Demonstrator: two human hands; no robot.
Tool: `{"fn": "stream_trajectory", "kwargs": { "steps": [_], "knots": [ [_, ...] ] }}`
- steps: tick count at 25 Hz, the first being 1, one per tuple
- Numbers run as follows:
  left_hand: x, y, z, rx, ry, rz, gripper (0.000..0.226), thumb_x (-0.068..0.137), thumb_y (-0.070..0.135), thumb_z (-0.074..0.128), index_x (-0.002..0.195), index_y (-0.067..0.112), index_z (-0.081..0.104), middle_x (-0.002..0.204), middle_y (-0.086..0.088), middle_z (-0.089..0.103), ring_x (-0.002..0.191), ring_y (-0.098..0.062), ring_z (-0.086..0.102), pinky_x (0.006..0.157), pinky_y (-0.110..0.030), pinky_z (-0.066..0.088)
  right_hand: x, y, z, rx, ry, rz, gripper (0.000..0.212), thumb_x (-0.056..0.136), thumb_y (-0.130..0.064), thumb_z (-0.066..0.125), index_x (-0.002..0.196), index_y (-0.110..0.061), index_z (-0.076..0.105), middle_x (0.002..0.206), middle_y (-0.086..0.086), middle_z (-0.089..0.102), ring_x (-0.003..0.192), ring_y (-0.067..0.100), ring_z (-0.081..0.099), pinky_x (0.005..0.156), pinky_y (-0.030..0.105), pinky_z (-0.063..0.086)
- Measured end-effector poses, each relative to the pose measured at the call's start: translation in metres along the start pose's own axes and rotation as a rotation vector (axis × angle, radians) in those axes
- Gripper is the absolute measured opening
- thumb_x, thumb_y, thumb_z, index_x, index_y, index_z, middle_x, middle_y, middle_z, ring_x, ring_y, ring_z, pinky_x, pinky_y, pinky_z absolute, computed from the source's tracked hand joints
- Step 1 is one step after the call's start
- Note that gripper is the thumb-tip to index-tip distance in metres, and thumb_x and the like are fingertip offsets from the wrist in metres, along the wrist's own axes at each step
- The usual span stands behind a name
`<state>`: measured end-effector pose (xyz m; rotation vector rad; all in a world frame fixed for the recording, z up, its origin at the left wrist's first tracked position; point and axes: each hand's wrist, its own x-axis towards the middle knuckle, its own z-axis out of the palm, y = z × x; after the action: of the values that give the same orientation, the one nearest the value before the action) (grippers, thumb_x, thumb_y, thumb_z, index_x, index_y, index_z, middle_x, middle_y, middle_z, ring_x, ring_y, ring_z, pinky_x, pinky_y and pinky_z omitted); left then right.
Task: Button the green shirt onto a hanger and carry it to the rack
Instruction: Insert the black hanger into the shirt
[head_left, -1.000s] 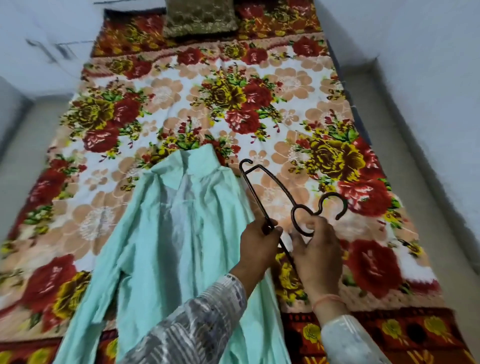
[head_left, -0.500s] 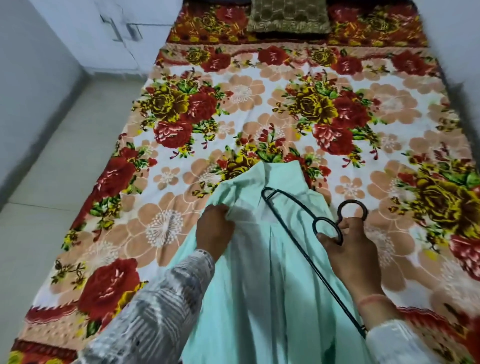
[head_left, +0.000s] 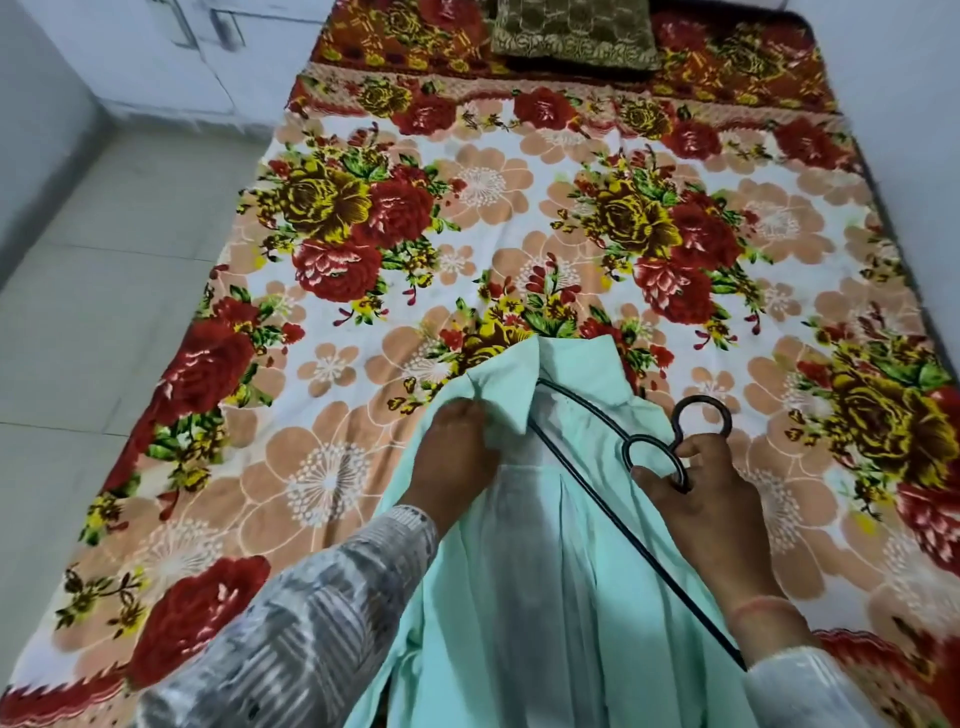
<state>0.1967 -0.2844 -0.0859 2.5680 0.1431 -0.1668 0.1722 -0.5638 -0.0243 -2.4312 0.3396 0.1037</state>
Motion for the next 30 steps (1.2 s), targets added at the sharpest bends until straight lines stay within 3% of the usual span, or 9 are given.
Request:
{"fn": "stream_trajectory", "kwargs": {
  "steps": [4, 8, 12, 15, 19, 21, 24, 27, 30],
  "knots": [
    [0.008, -0.027, -0.011, 0.035, 0.167, -0.174, 0.051, 0.077, 0.005, 0.068, 0.127, 0.014, 0.076, 0.113, -0.019, 0.070, 0.106, -0.043, 0.068, 0.089, -0.045, 0.056, -0.001, 0.013, -0.009, -0.052, -0.067, -0.018, 0.047, 0.081, -0.043, 0.089, 0.105, -0.033, 0.049, 0.078, -0.006, 0.070, 0.078, 0.031, 0.070, 0.073, 0.045, 0.057],
    [-0.005, -0.040, -0.039, -0.202, 0.255, -0.249, 0.018, 0.091, 0.015, 0.070, 0.101, 0.018, 0.084, 0.099, -0.008, 0.082, 0.090, -0.029, 0.074, 0.079, -0.033, 0.053, 0.001, 0.005, 0.006, -0.031, -0.177, -0.030, 0.046, 0.080, -0.047, 0.088, 0.103, -0.035, 0.049, 0.075, -0.003, 0.072, 0.073, 0.026, 0.071, 0.071, 0.046, 0.059],
    [-0.026, 0.011, -0.042, -0.614, 0.293, -0.207, 0.010, 0.104, 0.026, 0.067, 0.097, 0.026, 0.074, 0.074, 0.011, 0.066, 0.066, 0.000, 0.058, 0.065, -0.022, 0.045, 0.020, -0.020, 0.029, 0.083, -0.312, -0.082, 0.047, 0.078, -0.045, 0.091, 0.100, -0.032, 0.052, 0.067, 0.001, 0.068, 0.063, 0.022, 0.063, 0.065, 0.038, 0.050],
    [-0.040, 0.042, -0.027, -0.654, 0.199, -0.116, 0.011, 0.105, 0.036, 0.066, 0.099, 0.029, 0.072, 0.063, 0.010, 0.059, 0.056, -0.002, 0.050, 0.058, -0.026, 0.040, 0.040, -0.031, 0.048, 0.118, -0.397, -0.130, 0.051, 0.074, -0.052, 0.088, 0.106, -0.030, 0.055, 0.075, 0.008, 0.070, 0.067, 0.020, 0.062, 0.066, 0.037, 0.049],
    [-0.057, 0.035, -0.023, -0.576, 0.041, 0.034, 0.035, 0.097, 0.050, 0.070, 0.129, 0.037, 0.073, 0.096, 0.015, 0.074, 0.073, 0.000, 0.065, 0.075, -0.027, 0.058, 0.068, -0.049, 0.055, 0.013, -0.352, -0.248, 0.029, 0.083, -0.026, 0.077, 0.099, -0.036, 0.056, 0.089, 0.000, 0.077, 0.084, 0.028, 0.075, 0.077, 0.049, 0.062],
    [-0.056, 0.009, -0.028, -0.548, 0.255, -0.005, 0.026, 0.099, 0.036, 0.069, 0.122, 0.031, 0.078, 0.106, 0.012, 0.077, 0.079, -0.004, 0.067, 0.078, -0.031, 0.060, 0.084, -0.055, 0.057, -0.035, -0.284, -0.287, 0.025, 0.089, -0.018, 0.074, 0.098, -0.036, 0.060, 0.089, -0.002, 0.077, 0.085, 0.025, 0.073, 0.076, 0.046, 0.060],
    [-0.046, -0.032, -0.042, -0.343, 0.498, -0.102, 0.022, 0.094, 0.017, 0.073, 0.113, 0.023, 0.081, 0.097, 0.006, 0.075, 0.071, -0.011, 0.063, 0.072, -0.035, 0.059, 0.096, -0.067, 0.068, -0.053, -0.342, -0.332, 0.016, 0.089, -0.025, 0.074, 0.082, -0.037, 0.067, 0.080, -0.008, 0.075, 0.080, 0.019, 0.072, 0.071, 0.039, 0.058],
    [-0.023, -0.027, -0.057, -0.377, 0.411, -0.128, 0.026, 0.096, 0.033, 0.077, 0.119, 0.020, 0.079, 0.095, 0.008, 0.074, 0.073, -0.014, 0.067, 0.075, -0.035, 0.058, 0.099, -0.086, 0.086, -0.154, -0.432, -0.375, 0.037, 0.088, -0.022, 0.076, 0.059, -0.039, 0.059, 0.063, -0.011, 0.063, 0.067, 0.018, 0.063, 0.058, 0.030, 0.043],
    [0.012, -0.003, -0.060, -0.560, 0.213, -0.250, 0.063, 0.084, 0.063, 0.079, 0.136, 0.028, 0.070, 0.120, 0.008, 0.075, 0.086, -0.022, 0.076, 0.085, -0.037, 0.059, 0.102, -0.108, 0.095, -0.302, -0.448, -0.442, 0.030, 0.087, -0.024, 0.073, 0.063, -0.029, 0.055, 0.067, -0.007, 0.055, 0.075, 0.024, 0.060, 0.062, 0.031, 0.039]
  ]
}}
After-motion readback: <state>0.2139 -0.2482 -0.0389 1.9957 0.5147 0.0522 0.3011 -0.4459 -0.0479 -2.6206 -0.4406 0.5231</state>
